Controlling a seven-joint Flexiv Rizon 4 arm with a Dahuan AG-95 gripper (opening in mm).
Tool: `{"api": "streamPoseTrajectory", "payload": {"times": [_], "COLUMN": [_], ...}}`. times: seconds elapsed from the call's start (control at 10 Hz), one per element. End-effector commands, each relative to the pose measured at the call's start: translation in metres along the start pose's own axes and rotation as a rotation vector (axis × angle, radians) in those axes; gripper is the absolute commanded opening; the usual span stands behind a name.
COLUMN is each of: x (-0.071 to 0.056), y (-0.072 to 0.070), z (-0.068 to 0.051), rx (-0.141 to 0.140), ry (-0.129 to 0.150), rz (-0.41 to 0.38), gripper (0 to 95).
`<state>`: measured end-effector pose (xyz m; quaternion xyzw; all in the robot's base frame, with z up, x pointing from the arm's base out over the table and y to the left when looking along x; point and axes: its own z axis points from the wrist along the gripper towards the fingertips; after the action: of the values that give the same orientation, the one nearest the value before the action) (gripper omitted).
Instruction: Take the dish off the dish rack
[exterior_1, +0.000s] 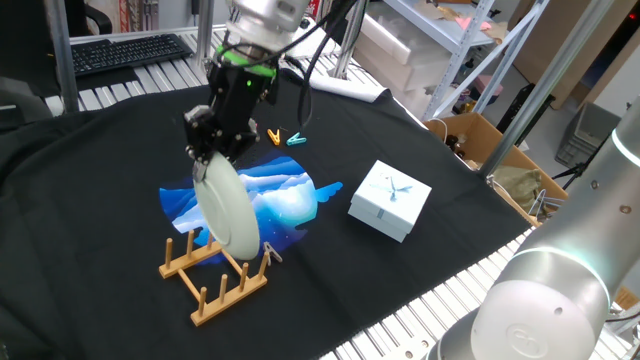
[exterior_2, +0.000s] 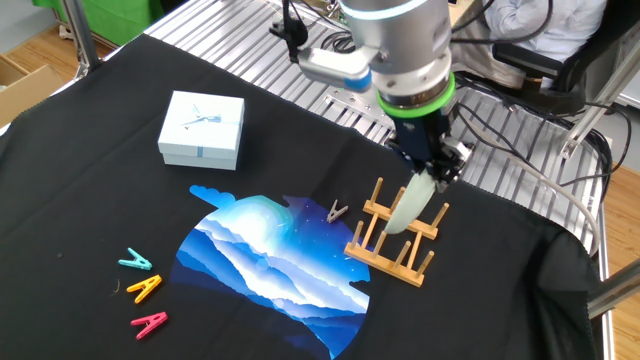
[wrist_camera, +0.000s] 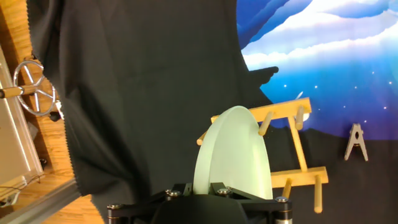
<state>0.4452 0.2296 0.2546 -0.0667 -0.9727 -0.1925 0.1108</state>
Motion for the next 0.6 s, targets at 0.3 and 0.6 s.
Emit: {"api": "streamPoseTrajectory", "payload": {"times": [0.3, 0.6], "x": [-0.012, -0.027], "y": [-0.005, -0.017], "z": [-0.033, -0.047], "rx": [0.126, 0.212], "ry": [-0.047, -0.087], "rz": [-0.046, -0.1], "gripper": [0.0, 0.0]}}
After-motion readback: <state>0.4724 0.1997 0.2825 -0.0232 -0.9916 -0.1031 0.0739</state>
